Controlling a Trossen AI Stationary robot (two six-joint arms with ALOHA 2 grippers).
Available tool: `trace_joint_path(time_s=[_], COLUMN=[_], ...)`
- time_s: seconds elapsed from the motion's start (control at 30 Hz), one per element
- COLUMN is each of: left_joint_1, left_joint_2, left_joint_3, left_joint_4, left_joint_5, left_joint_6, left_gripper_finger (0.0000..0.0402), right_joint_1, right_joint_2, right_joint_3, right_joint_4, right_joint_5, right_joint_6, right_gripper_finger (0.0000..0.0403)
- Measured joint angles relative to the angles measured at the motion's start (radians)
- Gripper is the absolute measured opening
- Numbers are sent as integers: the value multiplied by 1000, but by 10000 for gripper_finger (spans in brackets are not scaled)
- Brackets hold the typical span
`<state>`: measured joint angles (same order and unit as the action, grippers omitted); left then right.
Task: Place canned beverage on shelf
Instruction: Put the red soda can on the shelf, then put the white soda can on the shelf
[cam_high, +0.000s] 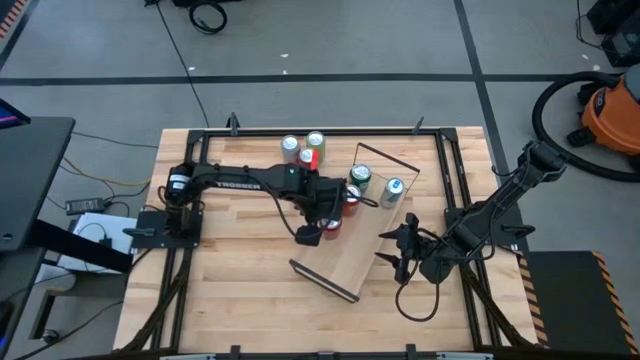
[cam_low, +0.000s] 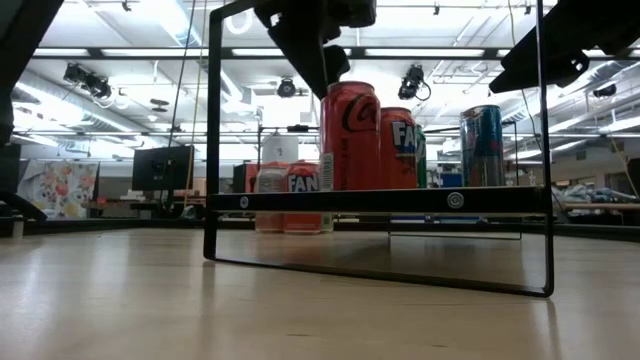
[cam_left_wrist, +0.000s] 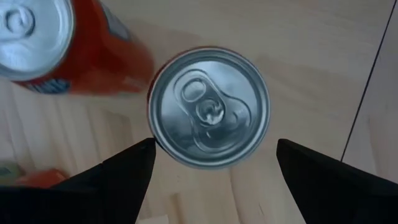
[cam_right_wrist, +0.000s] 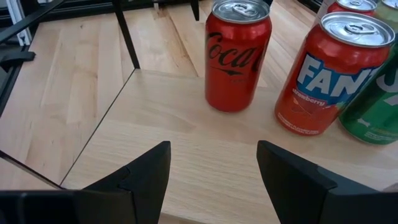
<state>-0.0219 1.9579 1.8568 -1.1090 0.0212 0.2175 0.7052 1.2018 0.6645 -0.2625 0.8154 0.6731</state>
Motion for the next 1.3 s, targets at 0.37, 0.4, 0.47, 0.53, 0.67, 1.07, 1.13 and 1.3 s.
trace_joint_path(time_s=[0.37,0.4,0.47,0.53,0.67,1.07,1.13,1.3], left_joint_1=[0,0,1,1,0,8,2,-18], left_joint_2=[0,0,0,0,0,0,-2,-8], left_joint_3=[0,0,0,0,0,0,2,68], left_joint_4=[73,80,82,89,106,113,109,23], left_joint_5=[-4,-7,-9,-17,-53,-81,-81,-111], left_joint_6=[7,8,14,24,49,86,89,107], left_gripper_finger=[346,346,346,346,346,346,346,346], right_joint_1=[0,0,0,0,0,0,0,0], right_joint_2=[0,0,0,0,0,0,0,0], right_joint_3=[0,0,0,0,0,-1,-1,-1], right_joint_4=[0,0,0,0,0,-1,0,-1], right_joint_5=[2,2,2,2,2,2,2,2], right_joint_6=[-3,-2,-3,-3,-3,-3,-3,-3], right_gripper_finger=[250,250,250,250,250,250,250,250])
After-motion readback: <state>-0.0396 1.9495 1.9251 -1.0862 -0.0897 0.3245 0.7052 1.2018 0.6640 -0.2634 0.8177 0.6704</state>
